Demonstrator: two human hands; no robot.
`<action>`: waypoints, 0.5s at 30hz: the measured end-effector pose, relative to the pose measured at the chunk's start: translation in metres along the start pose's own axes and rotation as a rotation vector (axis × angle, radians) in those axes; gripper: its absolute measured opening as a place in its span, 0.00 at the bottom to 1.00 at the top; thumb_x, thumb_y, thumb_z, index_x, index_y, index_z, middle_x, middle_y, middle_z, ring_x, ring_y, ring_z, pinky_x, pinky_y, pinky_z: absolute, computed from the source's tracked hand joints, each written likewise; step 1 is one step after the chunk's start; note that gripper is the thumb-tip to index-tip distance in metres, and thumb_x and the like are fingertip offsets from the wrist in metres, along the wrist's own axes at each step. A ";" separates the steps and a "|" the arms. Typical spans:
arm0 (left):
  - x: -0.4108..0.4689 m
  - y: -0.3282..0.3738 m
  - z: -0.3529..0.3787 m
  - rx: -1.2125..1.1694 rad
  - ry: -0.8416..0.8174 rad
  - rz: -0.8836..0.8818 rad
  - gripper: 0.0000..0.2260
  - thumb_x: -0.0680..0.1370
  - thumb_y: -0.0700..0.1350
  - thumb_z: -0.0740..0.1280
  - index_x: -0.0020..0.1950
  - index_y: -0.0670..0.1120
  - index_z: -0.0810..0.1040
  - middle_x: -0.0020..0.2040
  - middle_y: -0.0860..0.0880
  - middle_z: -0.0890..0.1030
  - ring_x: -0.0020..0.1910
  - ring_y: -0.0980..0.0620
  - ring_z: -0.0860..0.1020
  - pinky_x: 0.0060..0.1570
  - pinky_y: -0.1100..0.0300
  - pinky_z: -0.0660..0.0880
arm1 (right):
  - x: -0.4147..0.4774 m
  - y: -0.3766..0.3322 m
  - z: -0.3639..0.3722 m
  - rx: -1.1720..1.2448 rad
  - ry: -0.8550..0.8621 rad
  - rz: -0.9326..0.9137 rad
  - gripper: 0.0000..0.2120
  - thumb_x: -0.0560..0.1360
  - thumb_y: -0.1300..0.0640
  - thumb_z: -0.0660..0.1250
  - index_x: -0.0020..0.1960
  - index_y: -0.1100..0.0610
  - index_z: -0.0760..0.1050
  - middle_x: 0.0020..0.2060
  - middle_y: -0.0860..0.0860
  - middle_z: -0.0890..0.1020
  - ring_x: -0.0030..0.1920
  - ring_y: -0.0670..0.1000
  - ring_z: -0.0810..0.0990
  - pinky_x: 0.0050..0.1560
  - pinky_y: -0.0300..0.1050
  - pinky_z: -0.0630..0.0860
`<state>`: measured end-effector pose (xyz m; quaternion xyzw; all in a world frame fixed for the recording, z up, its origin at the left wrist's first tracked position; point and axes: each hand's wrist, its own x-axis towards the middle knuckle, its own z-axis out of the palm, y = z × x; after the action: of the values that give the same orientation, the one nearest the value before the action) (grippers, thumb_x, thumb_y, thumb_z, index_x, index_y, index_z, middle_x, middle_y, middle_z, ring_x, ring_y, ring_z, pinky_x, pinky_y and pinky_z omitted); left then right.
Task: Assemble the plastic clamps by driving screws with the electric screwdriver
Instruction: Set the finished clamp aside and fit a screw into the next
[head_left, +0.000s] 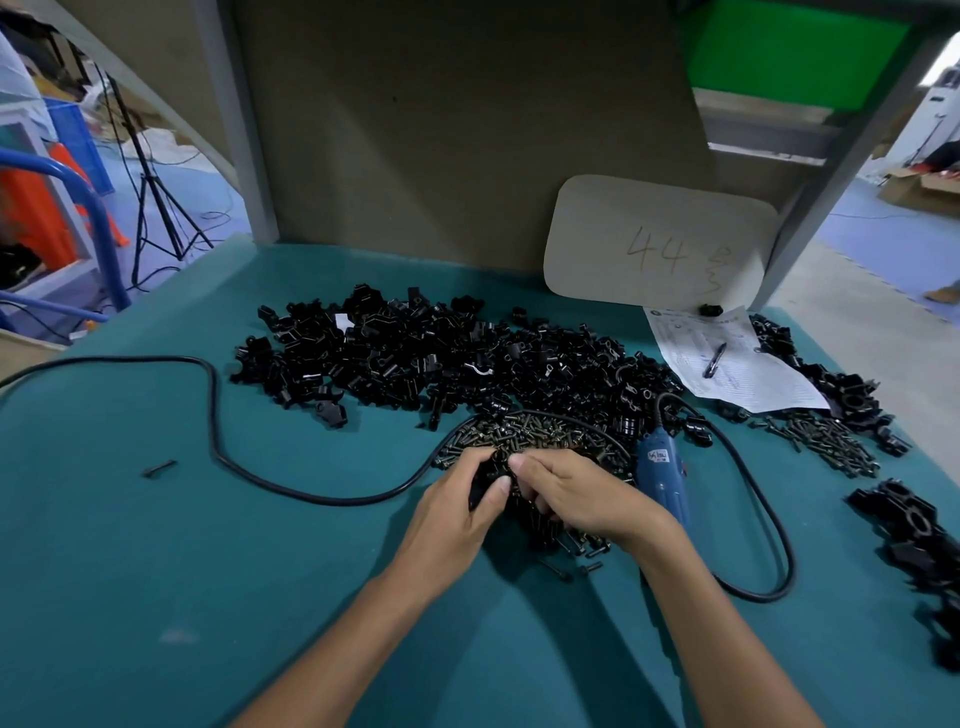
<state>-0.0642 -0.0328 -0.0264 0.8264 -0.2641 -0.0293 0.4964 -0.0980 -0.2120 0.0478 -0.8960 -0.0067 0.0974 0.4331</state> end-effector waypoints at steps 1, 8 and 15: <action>0.000 0.000 0.000 -0.003 0.002 0.004 0.21 0.80 0.68 0.55 0.68 0.60 0.66 0.59 0.58 0.78 0.57 0.60 0.76 0.50 0.66 0.70 | 0.000 0.001 0.002 -0.018 0.021 -0.012 0.21 0.85 0.43 0.56 0.37 0.52 0.73 0.29 0.44 0.74 0.31 0.43 0.71 0.34 0.40 0.69; 0.000 0.001 0.001 0.032 -0.019 0.028 0.25 0.78 0.73 0.51 0.69 0.62 0.65 0.51 0.60 0.76 0.48 0.64 0.75 0.43 0.70 0.67 | -0.008 0.017 -0.007 0.064 0.088 -0.028 0.09 0.84 0.46 0.61 0.49 0.45 0.78 0.36 0.41 0.82 0.35 0.41 0.78 0.36 0.38 0.76; -0.001 0.003 0.000 0.083 -0.026 0.031 0.18 0.80 0.68 0.53 0.68 0.64 0.63 0.51 0.66 0.75 0.51 0.68 0.74 0.43 0.73 0.66 | -0.008 0.008 -0.002 0.019 0.020 0.008 0.13 0.86 0.48 0.55 0.46 0.51 0.72 0.33 0.43 0.80 0.34 0.42 0.76 0.36 0.39 0.75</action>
<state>-0.0667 -0.0337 -0.0242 0.8417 -0.2841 -0.0216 0.4587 -0.1060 -0.2199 0.0440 -0.8927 0.0019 0.0903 0.4415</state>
